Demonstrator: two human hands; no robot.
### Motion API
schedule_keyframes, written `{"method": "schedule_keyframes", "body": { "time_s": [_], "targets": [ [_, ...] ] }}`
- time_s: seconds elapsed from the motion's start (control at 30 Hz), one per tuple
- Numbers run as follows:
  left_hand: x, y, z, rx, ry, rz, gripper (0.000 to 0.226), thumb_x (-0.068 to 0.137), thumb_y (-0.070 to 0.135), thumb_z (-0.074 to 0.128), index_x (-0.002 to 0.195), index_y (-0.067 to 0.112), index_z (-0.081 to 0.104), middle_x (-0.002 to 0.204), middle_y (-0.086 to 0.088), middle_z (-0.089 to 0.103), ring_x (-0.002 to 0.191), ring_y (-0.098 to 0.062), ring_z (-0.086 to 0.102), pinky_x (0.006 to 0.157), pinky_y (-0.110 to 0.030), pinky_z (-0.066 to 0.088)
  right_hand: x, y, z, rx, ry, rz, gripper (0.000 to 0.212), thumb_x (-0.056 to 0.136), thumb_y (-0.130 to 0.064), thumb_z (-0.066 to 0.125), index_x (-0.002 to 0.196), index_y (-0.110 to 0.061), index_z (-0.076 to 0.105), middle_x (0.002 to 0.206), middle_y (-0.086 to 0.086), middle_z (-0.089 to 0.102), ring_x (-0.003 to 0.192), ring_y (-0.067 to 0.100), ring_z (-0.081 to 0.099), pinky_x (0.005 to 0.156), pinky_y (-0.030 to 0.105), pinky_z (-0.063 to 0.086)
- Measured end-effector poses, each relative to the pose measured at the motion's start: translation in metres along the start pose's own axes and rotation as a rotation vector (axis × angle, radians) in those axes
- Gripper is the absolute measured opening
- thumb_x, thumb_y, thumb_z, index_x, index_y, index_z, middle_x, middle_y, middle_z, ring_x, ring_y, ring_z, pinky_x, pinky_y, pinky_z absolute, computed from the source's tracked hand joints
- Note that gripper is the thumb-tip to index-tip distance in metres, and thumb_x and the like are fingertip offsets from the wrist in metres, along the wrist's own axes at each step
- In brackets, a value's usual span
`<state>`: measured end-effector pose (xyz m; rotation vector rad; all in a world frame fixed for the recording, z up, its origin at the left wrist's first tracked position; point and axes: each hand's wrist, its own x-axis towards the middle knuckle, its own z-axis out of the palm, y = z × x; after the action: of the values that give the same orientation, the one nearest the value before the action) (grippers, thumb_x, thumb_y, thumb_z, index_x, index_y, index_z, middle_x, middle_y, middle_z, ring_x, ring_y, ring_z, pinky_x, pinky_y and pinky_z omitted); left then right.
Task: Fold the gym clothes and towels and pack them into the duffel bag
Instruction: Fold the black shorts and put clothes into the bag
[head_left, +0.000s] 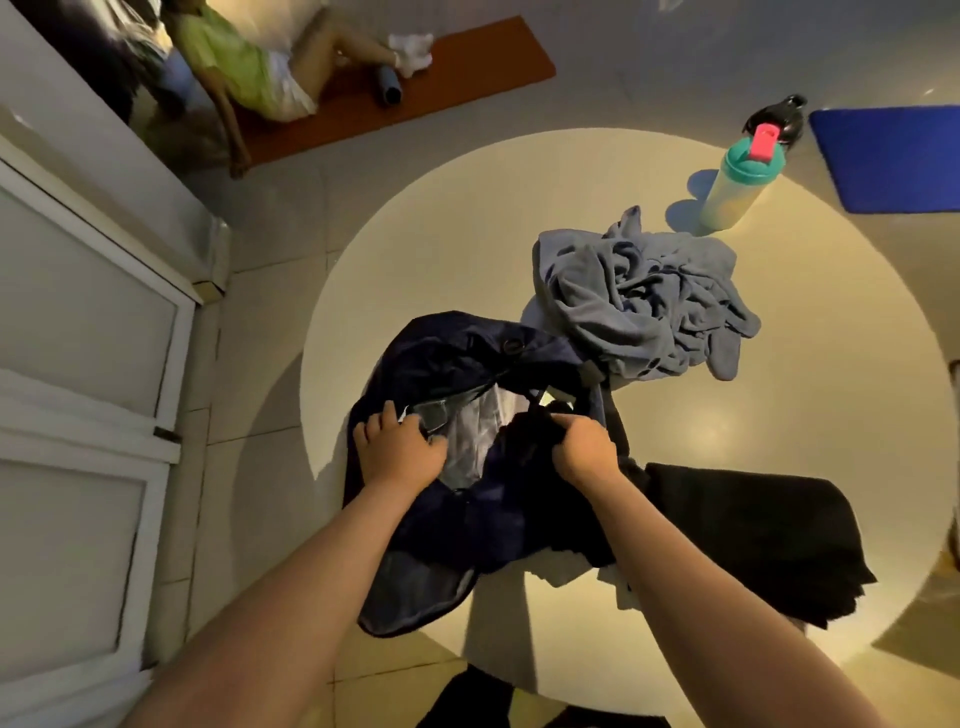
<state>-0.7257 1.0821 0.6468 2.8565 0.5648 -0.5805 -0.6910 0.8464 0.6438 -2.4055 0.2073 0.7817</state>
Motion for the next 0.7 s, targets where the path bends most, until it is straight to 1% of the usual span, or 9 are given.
{"method": "schedule_keyframes", "body": {
  "time_s": [0.1,0.17,0.27,0.33,0.4,0.47,0.6,0.63,0.7],
  "targets": [
    [0.006,0.012,0.003,-0.005,-0.053,0.092,0.040,0.101,0.034,0.049,0.141,0.029,0.047,0.164,-0.012,0.022,0.140,-0.036,0.035,0.117,-0.050,0.026,0.003,-0.035,-0.005,0.465,-0.067,0.063,0.046,0.087,0.007,0.053,0.124,-0.016,0.068,0.098,0.009,0.071,0.083,0.027,0.067,0.071,0.030,0.054],
    [0.008,0.015,0.002,0.051,-0.116,0.103,0.052,0.100,0.018,0.051,0.150,0.023,0.039,0.163,-0.009,0.023,0.140,-0.034,0.035,0.116,-0.048,0.031,0.007,-0.056,0.001,0.771,-0.116,0.129,0.041,0.089,0.013,0.055,0.118,-0.012,0.069,0.087,0.006,0.067,0.074,0.021,0.064,0.068,0.027,0.055],
    [0.016,0.009,-0.001,0.032,-0.123,0.106,0.050,0.098,0.003,0.047,0.148,0.010,0.042,0.152,-0.010,0.038,0.135,-0.033,0.039,0.110,-0.051,0.038,0.023,-0.066,0.029,0.927,-0.102,0.252,0.050,0.089,0.011,0.056,0.123,-0.024,0.067,0.094,0.007,0.071,0.083,0.026,0.069,0.077,0.036,0.060],
    [0.022,-0.002,-0.002,-0.069,-0.070,0.126,0.052,0.098,0.005,0.047,0.149,0.018,0.043,0.149,-0.008,0.040,0.131,-0.033,0.041,0.103,-0.052,0.043,0.028,-0.060,0.054,0.943,-0.046,0.294,0.053,0.088,0.009,0.053,0.121,-0.030,0.067,0.101,0.007,0.072,0.088,0.028,0.070,0.084,0.042,0.060],
    [0.025,-0.015,-0.002,-0.195,0.005,0.100,0.054,0.098,0.010,0.050,0.151,0.021,0.040,0.151,-0.007,0.036,0.133,-0.033,0.039,0.099,-0.050,0.044,0.021,-0.056,0.066,0.942,0.074,0.326,0.041,0.089,0.001,0.055,0.119,-0.025,0.067,0.106,0.005,0.071,0.092,0.025,0.067,0.087,0.037,0.058],
    [0.023,-0.026,-0.001,-0.294,0.062,0.046,0.057,0.100,0.019,0.050,0.155,0.020,0.032,0.157,-0.008,0.027,0.140,-0.034,0.033,0.104,-0.049,0.042,0.015,-0.053,0.066,0.959,0.206,0.375,0.032,0.093,-0.005,0.058,0.119,-0.021,0.064,0.113,0.005,0.067,0.099,0.025,0.062,0.088,0.029,0.050],
    [0.018,-0.036,0.005,-0.317,0.019,0.066,0.064,0.100,0.031,0.053,0.158,0.021,0.026,0.160,-0.008,0.022,0.139,-0.035,0.037,0.103,-0.045,0.043,0.024,-0.060,0.073,1.098,0.260,0.432,0.054,0.096,0.005,0.047,0.146,-0.015,0.048,0.143,0.004,0.051,0.122,0.029,0.056,0.102,0.031,0.045],
    [0.019,-0.036,0.005,-0.336,0.013,0.079,0.063,0.101,0.032,0.051,0.158,0.021,0.027,0.160,-0.008,0.022,0.138,-0.035,0.039,0.102,-0.044,0.044,0.026,-0.068,0.075,1.176,0.255,0.419,0.058,0.095,0.009,0.045,0.146,-0.018,0.049,0.141,0.002,0.052,0.121,0.027,0.056,0.104,0.032,0.046],
    [0.020,-0.033,0.002,-0.392,0.025,0.088,0.061,0.101,0.034,0.048,0.157,0.021,0.029,0.158,-0.006,0.025,0.134,-0.034,0.044,0.100,-0.043,0.046,0.027,-0.089,0.073,1.329,0.254,0.329,0.060,0.094,0.014,0.045,0.142,-0.020,0.053,0.123,0.003,0.059,0.111,0.024,0.060,0.099,0.034,0.050]
  ]
}}
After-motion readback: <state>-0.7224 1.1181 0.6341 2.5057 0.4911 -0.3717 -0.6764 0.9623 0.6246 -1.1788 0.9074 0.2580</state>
